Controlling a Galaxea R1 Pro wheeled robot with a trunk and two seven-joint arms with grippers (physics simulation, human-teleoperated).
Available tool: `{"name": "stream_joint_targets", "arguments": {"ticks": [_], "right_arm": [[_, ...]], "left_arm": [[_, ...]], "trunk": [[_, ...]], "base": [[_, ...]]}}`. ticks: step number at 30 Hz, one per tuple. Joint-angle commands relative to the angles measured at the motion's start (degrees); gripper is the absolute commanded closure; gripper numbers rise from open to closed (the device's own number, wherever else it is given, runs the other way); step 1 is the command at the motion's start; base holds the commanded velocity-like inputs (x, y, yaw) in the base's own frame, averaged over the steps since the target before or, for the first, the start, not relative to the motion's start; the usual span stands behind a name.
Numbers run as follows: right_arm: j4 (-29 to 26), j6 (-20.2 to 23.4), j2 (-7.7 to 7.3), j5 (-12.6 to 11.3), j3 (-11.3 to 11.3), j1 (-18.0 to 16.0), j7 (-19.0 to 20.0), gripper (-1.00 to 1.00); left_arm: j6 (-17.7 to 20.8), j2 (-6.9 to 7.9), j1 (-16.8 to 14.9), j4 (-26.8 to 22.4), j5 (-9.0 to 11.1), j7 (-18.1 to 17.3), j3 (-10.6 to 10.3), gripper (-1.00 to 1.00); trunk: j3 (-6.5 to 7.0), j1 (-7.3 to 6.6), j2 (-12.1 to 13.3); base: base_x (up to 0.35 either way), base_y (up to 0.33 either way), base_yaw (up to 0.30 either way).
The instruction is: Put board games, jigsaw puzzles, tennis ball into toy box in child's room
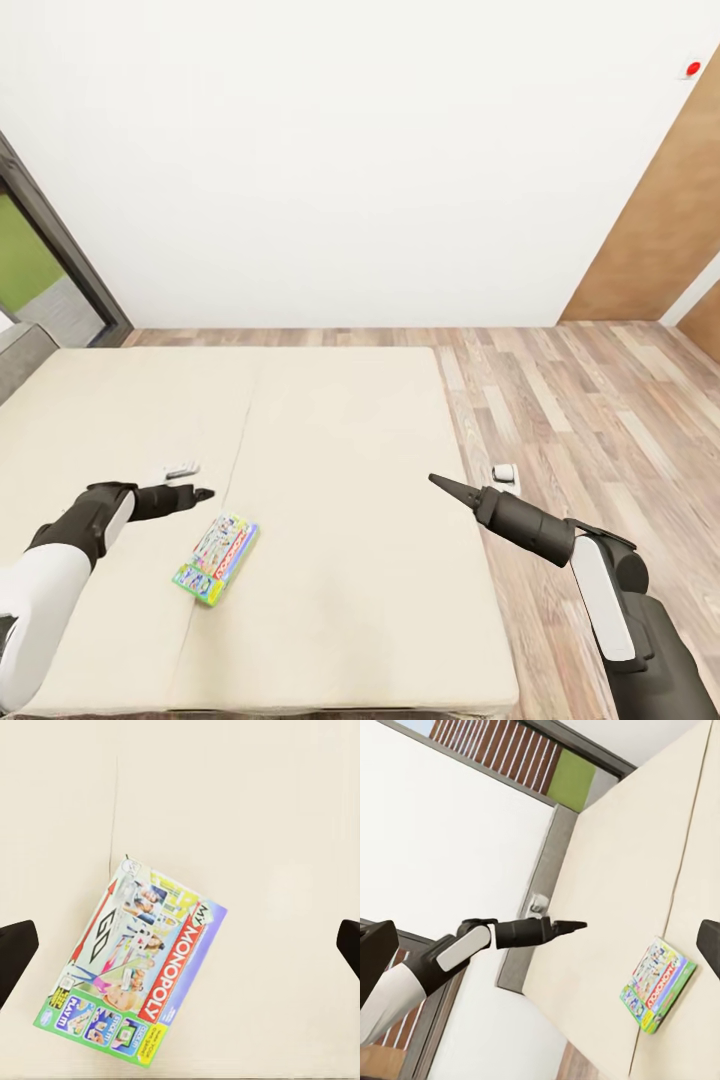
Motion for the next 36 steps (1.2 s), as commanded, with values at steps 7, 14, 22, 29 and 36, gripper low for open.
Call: {"name": "stream_joint_targets", "arguments": {"ticks": [7, 14, 22, 29, 36], "right_arm": [[0.0, 0.3, 0.00, 0.0, 0.0, 0.0, 0.1, -1.00], [0.0, 0.2, 0.00, 0.1, 0.0, 0.0, 0.1, -1.00], [0.0, 0.2, 0.00, 0.1, 0.0, 0.0, 0.1, -1.00], [0.0, 0.2, 0.00, 0.1, 0.0, 0.0, 0.0, -1.00], [0.0, 0.2, 0.00, 0.1, 0.0, 0.0, 0.0, -1.00]], "left_arm": [[-0.1, -0.06, 0.0, 0.3, -0.5, -0.3, -0.3, -1.00], [-0.7, 0.06, 0.0, 0.3, -0.4, 1.0, -0.4, -1.00], [-0.8, 0.12, 0.0, -0.3, -0.3, 1.8, -0.3, -1.00], [-0.9, 0.21, 0.0, -0.5, -0.3, 1.9, -0.3, -1.00], [-0.9, -0.15, 0.0, -2.1, -0.2, 1.9, -0.3, -1.00]], "trunk": [[-0.75, 0.03, -0.1], [-1.42, 0.03, -0.1], [-2.17, 0.03, -0.1], [-2.83, 0.03, -0.1], [-3.49, 0.03, -0.1]], "base": [[0.000, 0.000, 0.000], [0.000, 0.000, 0.000], [0.000, 0.000, 0.000], [0.000, 0.000, 0.000], [0.000, 0.000, 0.000]]}}
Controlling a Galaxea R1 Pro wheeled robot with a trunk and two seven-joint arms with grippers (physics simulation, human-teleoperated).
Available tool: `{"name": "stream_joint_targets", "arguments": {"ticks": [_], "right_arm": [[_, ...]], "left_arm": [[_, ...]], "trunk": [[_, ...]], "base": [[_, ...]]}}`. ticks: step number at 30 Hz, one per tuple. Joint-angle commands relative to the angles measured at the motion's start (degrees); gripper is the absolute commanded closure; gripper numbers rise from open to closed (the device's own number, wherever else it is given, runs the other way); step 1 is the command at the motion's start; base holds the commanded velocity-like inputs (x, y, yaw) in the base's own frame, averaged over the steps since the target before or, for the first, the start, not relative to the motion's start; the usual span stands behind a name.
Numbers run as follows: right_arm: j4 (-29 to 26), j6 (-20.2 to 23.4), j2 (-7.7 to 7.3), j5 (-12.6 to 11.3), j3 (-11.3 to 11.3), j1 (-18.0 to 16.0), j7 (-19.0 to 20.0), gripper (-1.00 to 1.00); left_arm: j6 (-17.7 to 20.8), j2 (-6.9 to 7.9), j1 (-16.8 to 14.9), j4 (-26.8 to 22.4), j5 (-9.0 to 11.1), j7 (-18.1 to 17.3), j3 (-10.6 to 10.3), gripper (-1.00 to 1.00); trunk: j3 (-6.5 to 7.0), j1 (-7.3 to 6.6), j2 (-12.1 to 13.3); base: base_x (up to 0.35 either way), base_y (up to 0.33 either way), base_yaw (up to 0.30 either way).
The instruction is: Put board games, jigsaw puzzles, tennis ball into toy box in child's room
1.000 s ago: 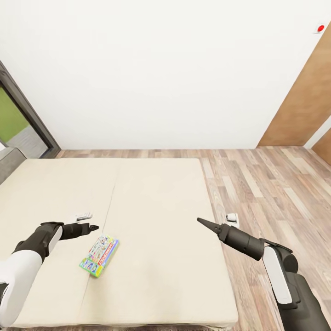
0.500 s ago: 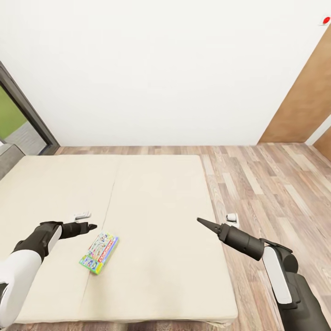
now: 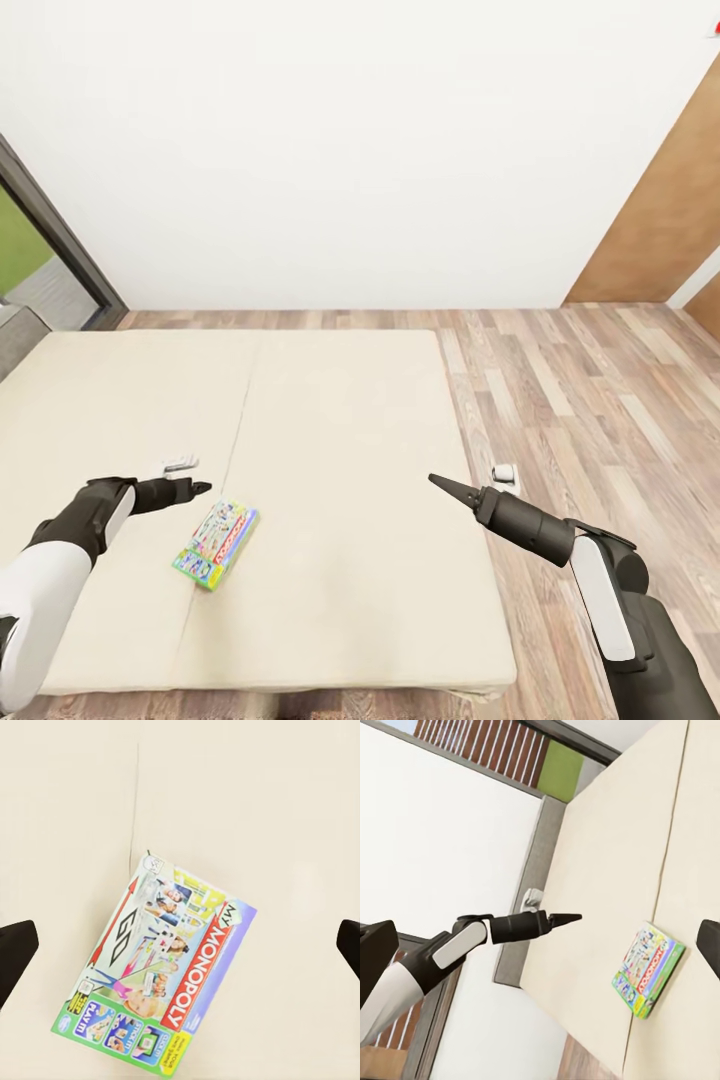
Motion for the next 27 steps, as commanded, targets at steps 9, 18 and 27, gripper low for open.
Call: {"name": "stream_joint_targets", "arguments": {"ticks": [9, 18, 27], "right_arm": [[0.0, 0.3, 0.00, 0.0, 0.0, 0.0, 0.1, -1.00], [0.0, 0.3, 0.00, 0.0, 0.0, 0.0, 0.1, -1.00], [0.0, 0.3, 0.00, 0.7, 0.0, 0.0, 0.1, -1.00]], "left_arm": [[0.3, -0.36, 0.0, -1.2, -0.3, -0.4, 0.5, -1.00], [0.3, -1.29, 0.0, -2.0, -0.4, -0.4, 0.5, -1.00], [0.2, -1.44, 0.0, -2.1, -0.5, -0.4, 0.5, -1.00]], "trunk": [[-0.94, 0.03, -0.1], [-1.79, 0.03, -0.1], [-2.64, 0.03, -0.1]], "base": [[0.000, 0.000, 0.000], [0.000, 0.000, 0.000], [0.000, 0.000, 0.000]]}}
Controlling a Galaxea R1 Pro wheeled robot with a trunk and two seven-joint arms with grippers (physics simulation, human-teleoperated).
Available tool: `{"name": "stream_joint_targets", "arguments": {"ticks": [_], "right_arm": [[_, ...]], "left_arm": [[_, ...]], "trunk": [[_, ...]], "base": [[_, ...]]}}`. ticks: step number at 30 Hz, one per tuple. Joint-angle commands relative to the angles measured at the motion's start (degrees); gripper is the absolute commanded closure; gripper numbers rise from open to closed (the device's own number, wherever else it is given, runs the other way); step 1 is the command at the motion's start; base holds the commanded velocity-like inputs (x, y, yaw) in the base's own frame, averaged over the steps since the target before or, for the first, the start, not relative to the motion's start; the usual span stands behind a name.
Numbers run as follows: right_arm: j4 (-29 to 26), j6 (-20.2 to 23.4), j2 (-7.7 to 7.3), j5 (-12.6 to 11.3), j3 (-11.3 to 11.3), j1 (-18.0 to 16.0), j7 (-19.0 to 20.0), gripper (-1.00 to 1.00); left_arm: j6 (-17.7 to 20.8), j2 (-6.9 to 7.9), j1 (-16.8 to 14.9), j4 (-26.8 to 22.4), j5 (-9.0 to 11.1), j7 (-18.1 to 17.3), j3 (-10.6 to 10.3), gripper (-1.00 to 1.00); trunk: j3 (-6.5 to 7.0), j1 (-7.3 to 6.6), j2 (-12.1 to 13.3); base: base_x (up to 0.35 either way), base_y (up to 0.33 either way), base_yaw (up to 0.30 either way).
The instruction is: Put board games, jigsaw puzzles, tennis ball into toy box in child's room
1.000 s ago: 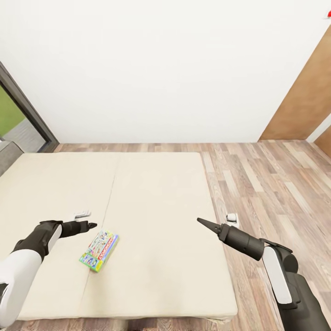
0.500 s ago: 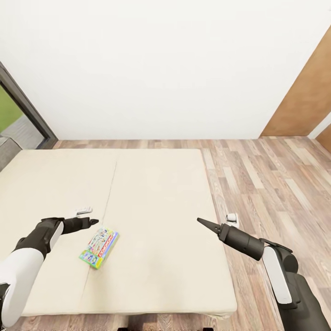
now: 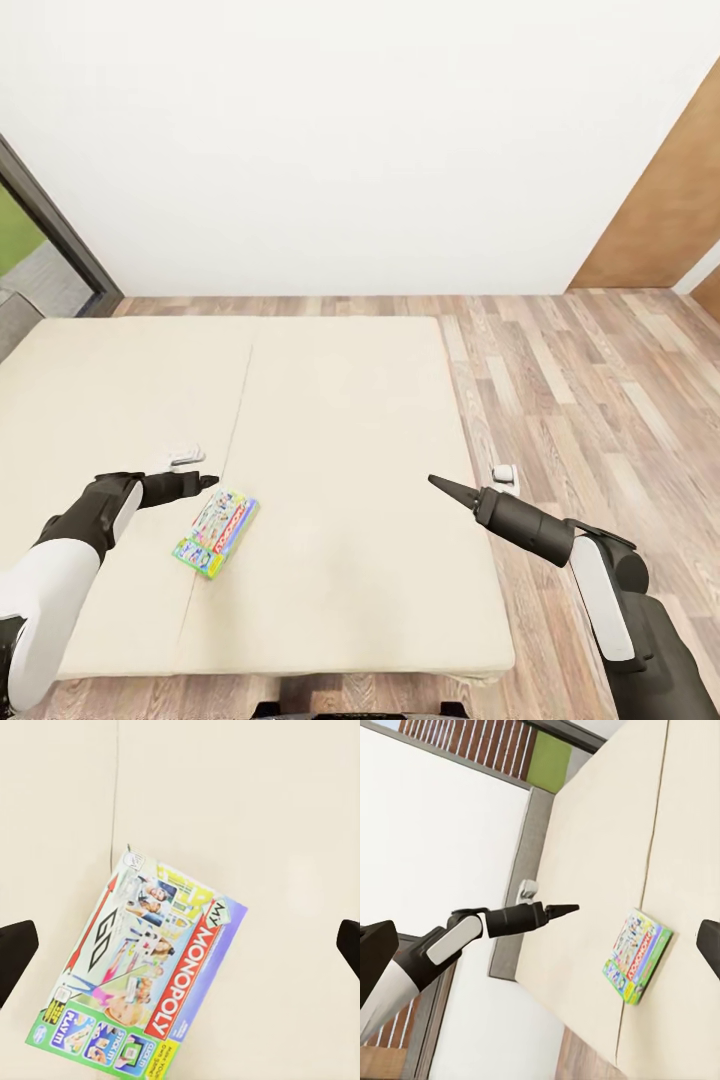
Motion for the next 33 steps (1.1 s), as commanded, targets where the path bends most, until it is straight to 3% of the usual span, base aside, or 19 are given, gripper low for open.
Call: {"name": "stream_joint_targets", "arguments": {"ticks": [1, 9, 33], "right_arm": [[0.0, 0.3, 0.00, 0.0, 0.0, 0.0, 0.1, -1.00], [0.0, 0.3, 0.00, 0.1, 0.0, 0.0, 0.2, -1.00], [0.0, 0.3, 0.00, 0.1, 0.0, 0.0, 0.2, -1.00]], "left_arm": [[0.3, -0.05, 0.0, -0.1, -0.5, -0.5, 0.4, -1.00], [-1.6, 0.11, 0.0, 0.1, -0.5, -0.5, 0.4, -1.00], [-1.5, 2.02, -0.6, -0.1, 0.1, -2.4, 0.7, -1.00]], "trunk": [[-0.18, 0.03, -0.1], [-0.93, 0.03, -0.1], [-3.20, 0.03, -0.1]], "base": [[0.000, 0.000, 0.000], [0.000, 0.000, 0.000], [0.000, 0.000, 0.000]]}}
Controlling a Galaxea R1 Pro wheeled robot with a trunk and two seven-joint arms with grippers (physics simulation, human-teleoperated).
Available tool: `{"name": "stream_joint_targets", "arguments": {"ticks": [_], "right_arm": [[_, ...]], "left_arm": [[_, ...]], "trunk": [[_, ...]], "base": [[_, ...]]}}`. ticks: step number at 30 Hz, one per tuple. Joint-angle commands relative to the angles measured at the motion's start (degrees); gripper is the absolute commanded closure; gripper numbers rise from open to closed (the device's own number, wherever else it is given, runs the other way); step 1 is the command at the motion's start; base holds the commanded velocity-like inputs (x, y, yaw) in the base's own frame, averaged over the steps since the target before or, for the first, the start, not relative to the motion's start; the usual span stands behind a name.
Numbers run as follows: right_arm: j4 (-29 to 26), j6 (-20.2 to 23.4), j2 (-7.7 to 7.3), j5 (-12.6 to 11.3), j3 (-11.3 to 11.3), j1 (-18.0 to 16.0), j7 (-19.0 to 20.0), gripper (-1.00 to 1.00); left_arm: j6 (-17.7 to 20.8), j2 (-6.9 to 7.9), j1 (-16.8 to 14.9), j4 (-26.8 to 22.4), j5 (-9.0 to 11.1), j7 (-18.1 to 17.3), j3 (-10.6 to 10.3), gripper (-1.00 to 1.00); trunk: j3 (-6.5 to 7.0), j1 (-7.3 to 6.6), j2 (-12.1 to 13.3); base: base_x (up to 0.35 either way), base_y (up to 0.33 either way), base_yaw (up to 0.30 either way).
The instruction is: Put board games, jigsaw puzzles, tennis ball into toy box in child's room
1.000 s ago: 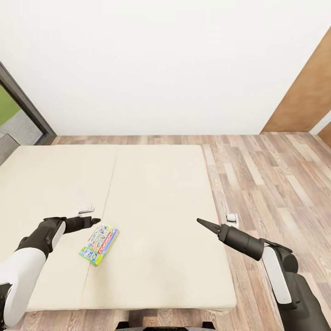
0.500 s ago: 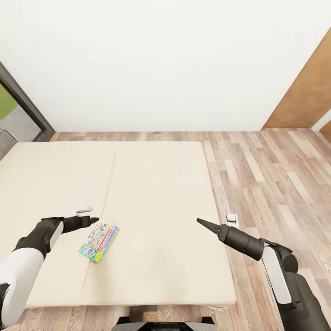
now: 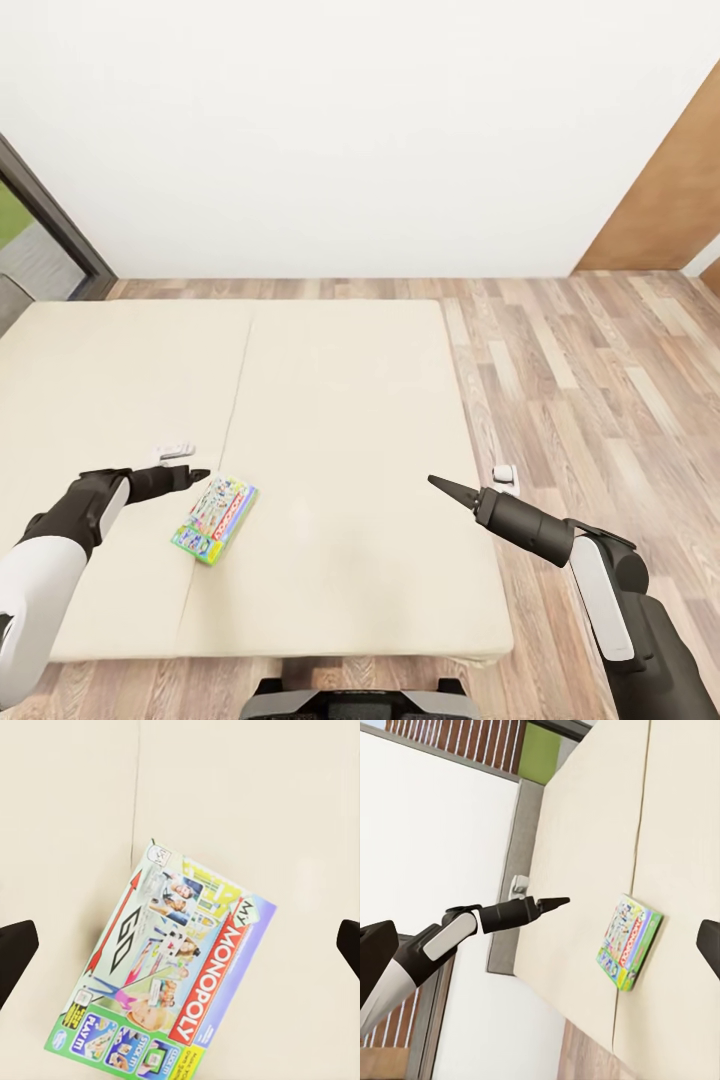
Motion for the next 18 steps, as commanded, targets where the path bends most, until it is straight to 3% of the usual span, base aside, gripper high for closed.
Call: {"name": "stream_joint_targets", "arguments": {"ticks": [1, 18], "right_arm": [[0.0, 0.3, 0.00, 0.0, 0.0, 0.0, 0.2, -1.00], [0.0, 0.3, 0.00, 0.0, 0.0, 0.0, 0.2, -1.00]], "left_arm": [[0.4, -0.02, 0.0, -0.1, -0.4, -0.5, 0.4, -1.00], [0.4, 1.16, -0.1, -0.1, -0.4, -1.8, 0.5, -1.00]], "trunk": [[-0.17, 0.03, -0.1], [-1.78, 0.03, -0.1]], "base": [[0.000, 0.000, 0.000], [0.000, 0.000, 0.000]]}}
